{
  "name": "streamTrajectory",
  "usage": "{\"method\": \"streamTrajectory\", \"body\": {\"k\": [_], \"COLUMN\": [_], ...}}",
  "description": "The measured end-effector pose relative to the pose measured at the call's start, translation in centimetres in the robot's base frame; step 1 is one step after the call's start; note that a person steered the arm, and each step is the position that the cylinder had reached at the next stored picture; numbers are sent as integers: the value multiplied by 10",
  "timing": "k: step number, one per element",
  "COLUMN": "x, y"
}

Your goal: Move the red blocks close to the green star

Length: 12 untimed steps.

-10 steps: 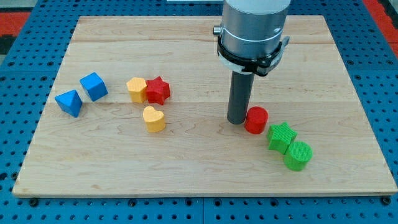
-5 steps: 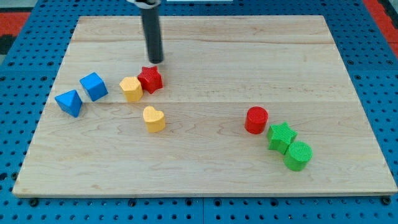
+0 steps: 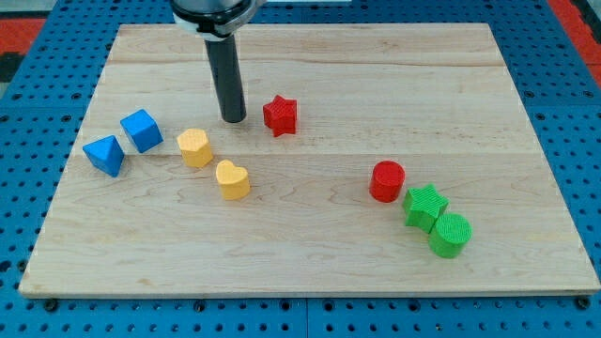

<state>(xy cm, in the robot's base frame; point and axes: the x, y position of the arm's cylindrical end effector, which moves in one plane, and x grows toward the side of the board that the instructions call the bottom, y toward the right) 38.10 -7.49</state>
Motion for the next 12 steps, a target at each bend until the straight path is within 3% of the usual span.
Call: {"method": "streamTrajectory", "body": {"k": [1,3,4,5,6,7,8,10,11,12], "x": [18,-19,28,68,56,51,89,84,61,68], "y": [120,154,205,213,229,283,303,239,247,226]}}
